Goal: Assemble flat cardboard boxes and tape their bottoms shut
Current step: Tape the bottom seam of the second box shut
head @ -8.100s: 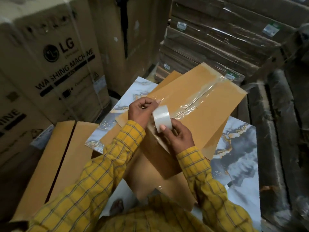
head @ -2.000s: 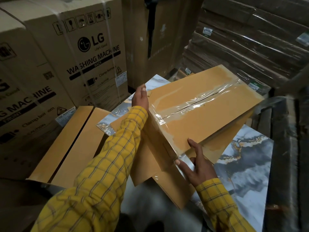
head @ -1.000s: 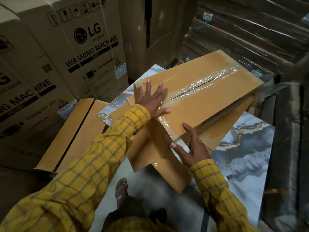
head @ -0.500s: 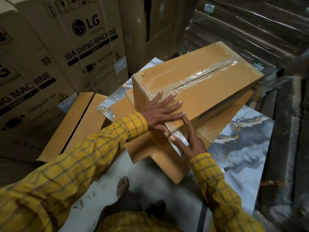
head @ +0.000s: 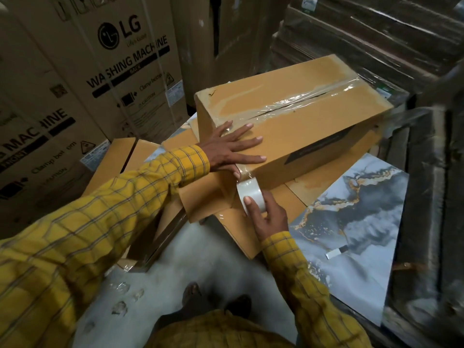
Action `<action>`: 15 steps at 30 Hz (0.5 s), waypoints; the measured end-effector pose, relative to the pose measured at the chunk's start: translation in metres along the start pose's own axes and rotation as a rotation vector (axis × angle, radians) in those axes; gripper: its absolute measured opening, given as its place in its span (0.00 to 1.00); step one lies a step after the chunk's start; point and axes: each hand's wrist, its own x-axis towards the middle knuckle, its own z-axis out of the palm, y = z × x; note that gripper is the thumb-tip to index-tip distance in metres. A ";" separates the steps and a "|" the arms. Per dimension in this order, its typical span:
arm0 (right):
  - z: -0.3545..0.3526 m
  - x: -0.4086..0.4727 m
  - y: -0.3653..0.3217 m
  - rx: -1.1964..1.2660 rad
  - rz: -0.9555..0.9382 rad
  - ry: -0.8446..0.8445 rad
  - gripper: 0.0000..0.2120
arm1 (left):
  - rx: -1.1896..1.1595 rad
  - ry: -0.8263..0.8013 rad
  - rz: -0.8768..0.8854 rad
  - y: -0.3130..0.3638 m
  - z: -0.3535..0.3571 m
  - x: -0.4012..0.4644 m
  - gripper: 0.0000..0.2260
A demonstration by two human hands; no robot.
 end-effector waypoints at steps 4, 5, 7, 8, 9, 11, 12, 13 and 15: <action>0.019 0.012 0.003 -0.019 0.156 0.009 0.10 | -0.038 0.003 0.010 -0.013 0.001 -0.001 0.31; 0.020 0.013 0.007 -0.033 0.186 0.022 0.10 | -0.048 0.012 0.018 -0.012 0.002 0.000 0.31; 0.020 0.014 0.012 -0.036 0.209 0.023 0.11 | -0.046 0.039 0.013 -0.009 0.002 -0.001 0.31; 0.021 0.015 0.013 -0.019 0.223 0.014 0.11 | -0.051 0.056 -0.004 -0.009 0.002 -0.002 0.31; 0.022 0.016 0.015 -0.008 0.234 0.014 0.11 | -0.060 0.085 -0.032 -0.007 0.004 -0.004 0.31; 0.022 0.018 0.019 -0.001 0.249 0.027 0.12 | -0.092 0.184 -0.158 0.001 0.009 -0.011 0.32; 0.023 0.019 0.020 0.000 0.253 0.038 0.13 | -0.146 0.255 -0.259 0.010 0.014 -0.017 0.33; 0.024 0.020 0.021 -0.012 0.251 0.051 0.15 | -0.224 0.342 -0.374 0.022 0.020 -0.025 0.34; 0.025 0.021 0.022 -0.047 0.231 0.097 0.22 | -0.370 0.560 -0.599 0.058 0.031 -0.041 0.31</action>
